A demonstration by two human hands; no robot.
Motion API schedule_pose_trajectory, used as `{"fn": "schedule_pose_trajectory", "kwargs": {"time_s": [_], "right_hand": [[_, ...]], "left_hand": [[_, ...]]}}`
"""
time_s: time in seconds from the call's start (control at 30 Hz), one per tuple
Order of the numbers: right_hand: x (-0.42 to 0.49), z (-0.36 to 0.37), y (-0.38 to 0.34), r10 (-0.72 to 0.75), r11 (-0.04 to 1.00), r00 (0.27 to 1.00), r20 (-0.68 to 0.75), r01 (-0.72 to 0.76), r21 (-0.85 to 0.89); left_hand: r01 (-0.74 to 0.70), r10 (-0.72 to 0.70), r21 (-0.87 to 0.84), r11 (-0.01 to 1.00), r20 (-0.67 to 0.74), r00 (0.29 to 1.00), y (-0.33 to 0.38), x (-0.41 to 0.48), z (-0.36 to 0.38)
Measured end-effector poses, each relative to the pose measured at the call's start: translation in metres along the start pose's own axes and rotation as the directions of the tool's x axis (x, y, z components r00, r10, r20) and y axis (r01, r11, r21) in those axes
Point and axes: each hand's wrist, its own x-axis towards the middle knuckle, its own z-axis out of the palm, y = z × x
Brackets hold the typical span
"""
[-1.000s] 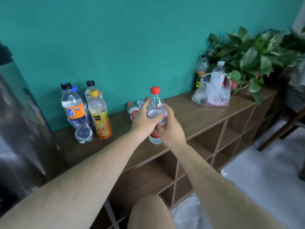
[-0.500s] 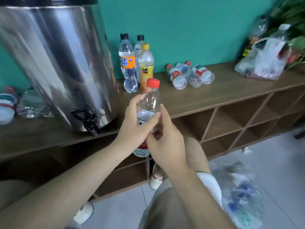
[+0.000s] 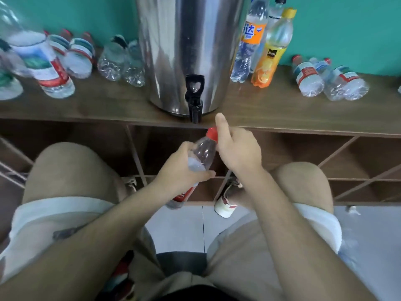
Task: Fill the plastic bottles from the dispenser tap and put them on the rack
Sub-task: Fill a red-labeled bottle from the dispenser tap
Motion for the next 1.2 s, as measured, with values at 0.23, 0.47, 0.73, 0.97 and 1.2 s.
{"fn": "schedule_pose_trajectory", "kwargs": {"time_s": [0.23, 0.47, 0.73, 0.97, 1.2], "right_hand": [[0.025, 0.026, -0.007, 0.061, 0.917, 0.993, 0.105, -0.014, -0.399], [0.027, 0.018, 0.001, -0.039, 0.979, 0.991, 0.127, 0.063, -0.195], [0.022, -0.004, -0.004, -0.321, 0.919, 0.921, 0.22, 0.36, -0.163], [0.022, -0.018, -0.007, -0.291, 0.935, 0.893, 0.344, 0.341, -0.094], [0.024, -0.028, -0.003, -0.392, 0.917, 0.881, 0.264, 0.354, 0.182]], "left_hand": [[-0.063, 0.108, 0.488, 0.871, -0.066, 0.992, -0.009, 0.022, -0.015], [-0.081, 0.087, 0.342, 0.936, -0.001, 0.996, -0.019, 0.034, -0.011], [-0.095, 0.081, 0.173, 0.98, 0.085, 0.993, -0.018, 0.038, -0.031], [-0.051, 0.027, 0.197, 0.979, 0.12, 0.992, -0.021, 0.043, -0.033], [0.058, -0.073, 0.095, 0.994, 0.155, 0.985, -0.019, 0.047, -0.029]]}}
